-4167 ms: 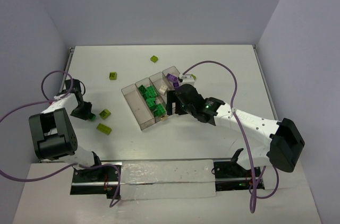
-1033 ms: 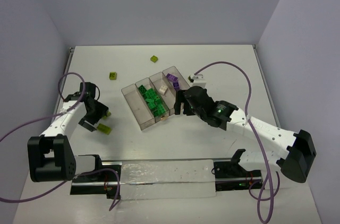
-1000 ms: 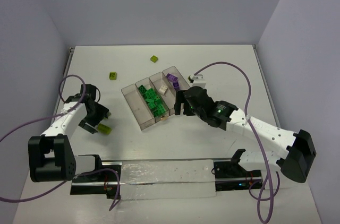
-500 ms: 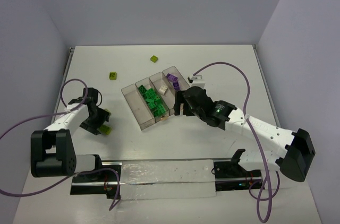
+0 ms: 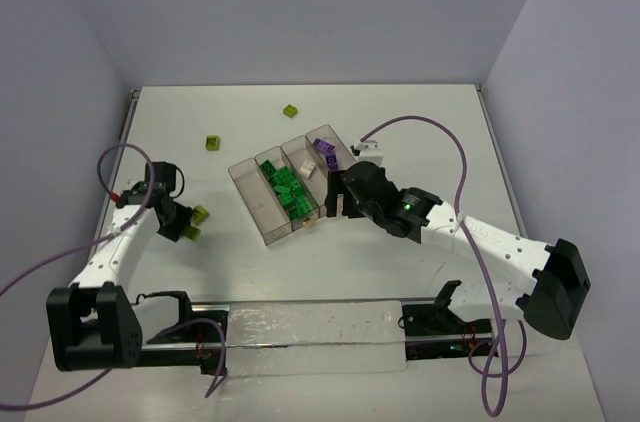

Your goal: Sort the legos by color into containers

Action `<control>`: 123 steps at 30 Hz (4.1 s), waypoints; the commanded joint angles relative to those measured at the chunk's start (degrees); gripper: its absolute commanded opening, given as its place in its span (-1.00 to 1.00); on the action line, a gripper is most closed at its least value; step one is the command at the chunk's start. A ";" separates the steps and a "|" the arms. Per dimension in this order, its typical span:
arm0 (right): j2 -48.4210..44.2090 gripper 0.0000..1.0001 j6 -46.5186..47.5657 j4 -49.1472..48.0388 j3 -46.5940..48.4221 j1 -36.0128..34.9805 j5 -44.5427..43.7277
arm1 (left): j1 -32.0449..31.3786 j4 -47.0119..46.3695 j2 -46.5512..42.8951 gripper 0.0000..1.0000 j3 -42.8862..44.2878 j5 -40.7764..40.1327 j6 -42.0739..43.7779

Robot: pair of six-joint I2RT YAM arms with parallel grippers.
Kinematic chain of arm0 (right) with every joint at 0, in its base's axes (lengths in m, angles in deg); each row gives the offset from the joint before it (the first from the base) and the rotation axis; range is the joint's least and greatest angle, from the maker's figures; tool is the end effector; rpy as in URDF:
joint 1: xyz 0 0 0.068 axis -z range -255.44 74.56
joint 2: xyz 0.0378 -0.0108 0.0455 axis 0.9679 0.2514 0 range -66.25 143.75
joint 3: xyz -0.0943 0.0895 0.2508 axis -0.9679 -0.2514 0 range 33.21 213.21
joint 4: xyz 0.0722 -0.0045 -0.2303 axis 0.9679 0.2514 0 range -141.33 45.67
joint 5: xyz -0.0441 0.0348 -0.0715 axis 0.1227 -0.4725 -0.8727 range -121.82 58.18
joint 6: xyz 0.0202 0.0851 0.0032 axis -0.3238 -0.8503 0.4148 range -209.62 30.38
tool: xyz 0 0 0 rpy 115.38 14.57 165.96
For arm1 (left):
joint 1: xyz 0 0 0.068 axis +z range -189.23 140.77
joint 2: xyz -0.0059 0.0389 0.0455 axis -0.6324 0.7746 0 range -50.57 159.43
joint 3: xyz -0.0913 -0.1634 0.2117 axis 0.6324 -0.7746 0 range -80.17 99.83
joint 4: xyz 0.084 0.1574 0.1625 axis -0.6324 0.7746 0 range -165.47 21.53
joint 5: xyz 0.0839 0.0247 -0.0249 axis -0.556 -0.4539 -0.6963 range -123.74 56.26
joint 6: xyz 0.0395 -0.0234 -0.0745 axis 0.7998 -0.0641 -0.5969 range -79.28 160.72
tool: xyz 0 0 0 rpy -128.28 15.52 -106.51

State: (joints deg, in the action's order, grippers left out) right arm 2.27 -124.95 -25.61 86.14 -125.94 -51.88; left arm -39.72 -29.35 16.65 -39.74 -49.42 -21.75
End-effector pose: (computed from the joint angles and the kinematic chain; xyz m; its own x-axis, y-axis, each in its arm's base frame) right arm 0.1868 0.1847 0.2693 -0.6669 0.0450 -0.7438 -0.2148 0.9442 0.2497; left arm 0.1842 0.0193 0.1769 -0.3787 -0.8506 -0.3648 -0.8805 0.4525 -0.1412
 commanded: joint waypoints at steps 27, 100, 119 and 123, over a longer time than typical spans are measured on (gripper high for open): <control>-1.19 0.74 -1.41 3.02 3.40 -1.53 -3.13 | -23.77 -10.71 25.85 0.32 32.43 1.79 9.47; 1.53 0.74 -1.36 0.93 4.72 -3.10 -0.76 | -9.14 -10.00 22.66 0.71 10.54 -0.61 11.26; 3.30 0.74 -0.68 1.46 6.24 -4.17 -1.29 | -12.69 -7.70 24.43 0.91 14.63 -5.23 14.83; 2.83 0.74 -0.79 1.41 5.92 -4.26 -1.64 | -12.75 -3.22 28.39 0.95 18.56 -9.97 16.03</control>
State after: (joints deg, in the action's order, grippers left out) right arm 5.30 -125.76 -23.56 89.81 -129.61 -52.00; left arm -52.24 -36.23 42.45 -25.84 -53.65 -8.09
